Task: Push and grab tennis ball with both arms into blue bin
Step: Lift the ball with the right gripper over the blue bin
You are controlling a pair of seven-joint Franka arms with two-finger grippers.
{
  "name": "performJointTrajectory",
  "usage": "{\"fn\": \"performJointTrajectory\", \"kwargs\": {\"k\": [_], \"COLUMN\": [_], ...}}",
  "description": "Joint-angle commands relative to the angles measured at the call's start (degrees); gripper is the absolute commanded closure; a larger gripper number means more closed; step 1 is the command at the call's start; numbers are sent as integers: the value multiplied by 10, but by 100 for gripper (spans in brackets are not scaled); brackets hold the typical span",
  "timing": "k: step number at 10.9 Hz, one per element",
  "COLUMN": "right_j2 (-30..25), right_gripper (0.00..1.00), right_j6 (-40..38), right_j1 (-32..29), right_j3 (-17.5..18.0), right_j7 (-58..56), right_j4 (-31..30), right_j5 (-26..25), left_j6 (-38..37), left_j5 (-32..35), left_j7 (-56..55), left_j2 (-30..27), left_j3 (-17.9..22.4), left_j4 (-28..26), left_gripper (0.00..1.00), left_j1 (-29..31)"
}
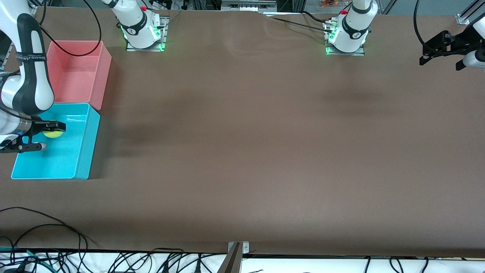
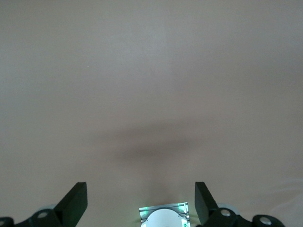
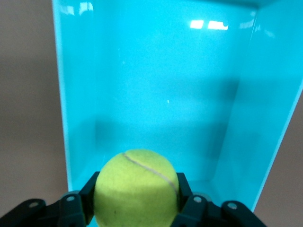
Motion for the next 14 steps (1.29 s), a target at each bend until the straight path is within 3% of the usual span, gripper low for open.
{"fn": "performJointTrajectory", "kwargs": {"k": [1,4,9,10,11,14], "right_j2": [-76,-106,-74,-72,-71,-71], "right_gripper": [78,76,75,55,1,0], "right_j6": [69,164,229,229,230,229], "right_j1": [1,1,1,0,-2,-2], "right_j3": [-25,-34,-34,-34,-34,-34], "right_j7": [-32,-27,-26,-30,-32,-31], "right_j4": [-133,-230,-246,-246,-246,-246], "right_j5": [3,4,25,28,28,29], "left_j6": [-15,-15,-15,-16,-16,-16], "left_j5": [-11,-11,-11,-10,-10,-10], "left_j7": [-3,-3,-2,-3,-3,-3], "left_j2": [9,9,9,9,9,9], "left_j3": [1,2,2,2,2,2], "left_j4": [21,21,21,21,20,20], "left_gripper": [0,0,0,0,0,0], "left_j1": [-2,-1,4,1,2,4]}}
